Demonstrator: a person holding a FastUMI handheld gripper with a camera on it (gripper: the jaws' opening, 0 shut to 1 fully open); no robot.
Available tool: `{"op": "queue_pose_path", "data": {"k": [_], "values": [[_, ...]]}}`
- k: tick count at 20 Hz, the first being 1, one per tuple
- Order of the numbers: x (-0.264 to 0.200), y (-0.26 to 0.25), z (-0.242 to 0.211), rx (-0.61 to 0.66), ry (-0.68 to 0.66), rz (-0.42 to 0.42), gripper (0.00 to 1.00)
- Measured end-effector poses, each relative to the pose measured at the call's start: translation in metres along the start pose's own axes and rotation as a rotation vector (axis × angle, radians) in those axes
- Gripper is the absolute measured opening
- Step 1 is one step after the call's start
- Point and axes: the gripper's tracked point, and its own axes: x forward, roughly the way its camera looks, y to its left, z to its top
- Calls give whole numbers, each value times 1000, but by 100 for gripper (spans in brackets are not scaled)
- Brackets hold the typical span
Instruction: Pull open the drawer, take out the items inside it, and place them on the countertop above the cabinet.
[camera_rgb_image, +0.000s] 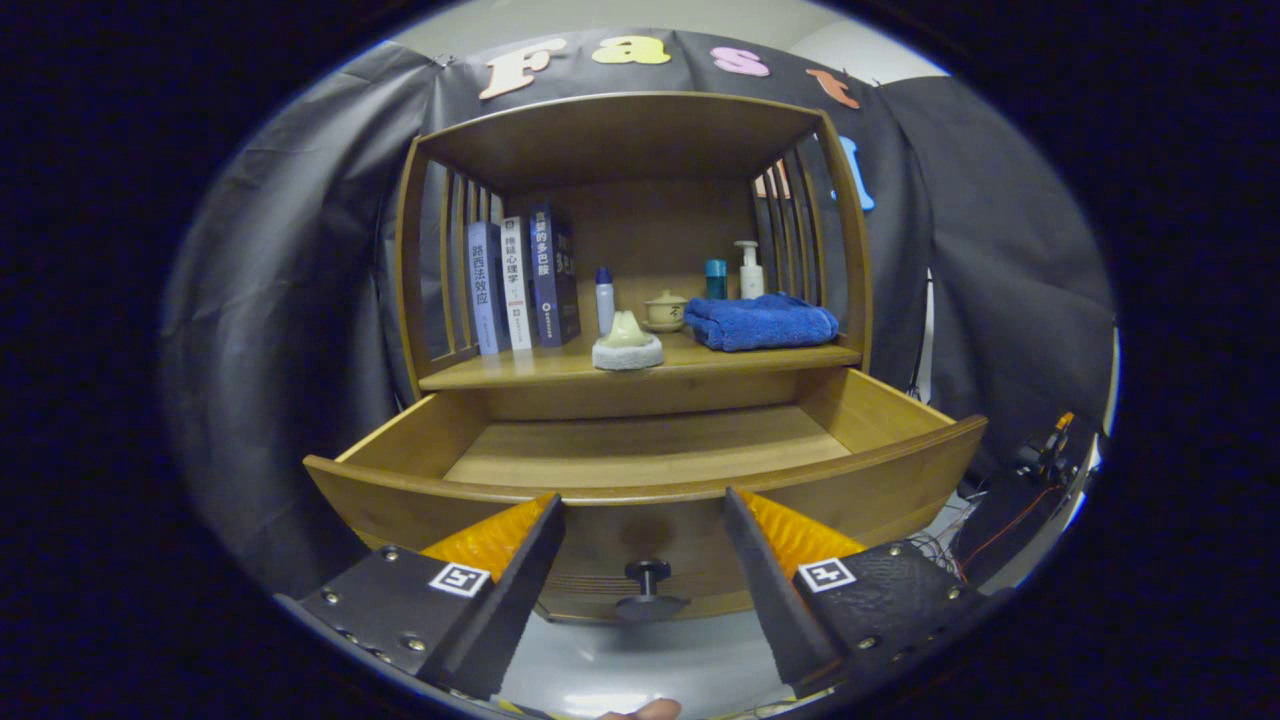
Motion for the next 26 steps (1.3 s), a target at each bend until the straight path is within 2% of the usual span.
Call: {"op": "queue_pose_path", "data": {"k": [10,26], "values": [[11,-4,4,2,15,10,97],[64,7,26,25,-2,9,99]]}}
